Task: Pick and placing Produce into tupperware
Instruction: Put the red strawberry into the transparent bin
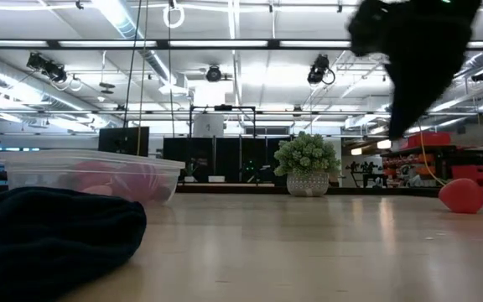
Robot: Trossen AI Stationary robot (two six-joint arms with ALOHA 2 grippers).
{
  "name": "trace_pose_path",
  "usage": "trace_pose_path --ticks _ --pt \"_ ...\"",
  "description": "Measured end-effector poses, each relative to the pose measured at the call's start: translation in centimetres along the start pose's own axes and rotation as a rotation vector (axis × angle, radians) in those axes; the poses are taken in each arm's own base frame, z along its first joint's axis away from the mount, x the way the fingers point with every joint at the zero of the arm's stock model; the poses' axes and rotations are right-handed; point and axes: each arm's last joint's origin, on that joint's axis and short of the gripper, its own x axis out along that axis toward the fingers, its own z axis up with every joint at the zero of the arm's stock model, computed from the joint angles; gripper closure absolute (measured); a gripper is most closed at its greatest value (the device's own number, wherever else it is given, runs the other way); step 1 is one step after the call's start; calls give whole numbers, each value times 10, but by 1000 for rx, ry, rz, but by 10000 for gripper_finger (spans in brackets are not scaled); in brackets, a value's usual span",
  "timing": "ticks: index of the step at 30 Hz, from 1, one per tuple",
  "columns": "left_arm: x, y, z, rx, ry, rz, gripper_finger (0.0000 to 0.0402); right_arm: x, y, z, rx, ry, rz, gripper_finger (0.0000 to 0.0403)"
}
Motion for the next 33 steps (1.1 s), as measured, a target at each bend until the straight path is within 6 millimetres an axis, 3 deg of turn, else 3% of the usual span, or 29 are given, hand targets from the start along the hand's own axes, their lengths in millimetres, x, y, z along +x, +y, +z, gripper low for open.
trace_pose_path --ticks 6,16,21,33 --pt "1 1 1 -1 -18 20 230 3 -29 -37 205 -17 -40 227" --pt "1 1 1 0 -34 38 230 21 -64 -63 428 -21 -116 228" --pt "1 1 1 2 -34 38 230 30 -69 -70 422 -15 -144 228" --pt "1 1 1 2 -35 39 230 30 -65 -68 453 -30 -105 228"
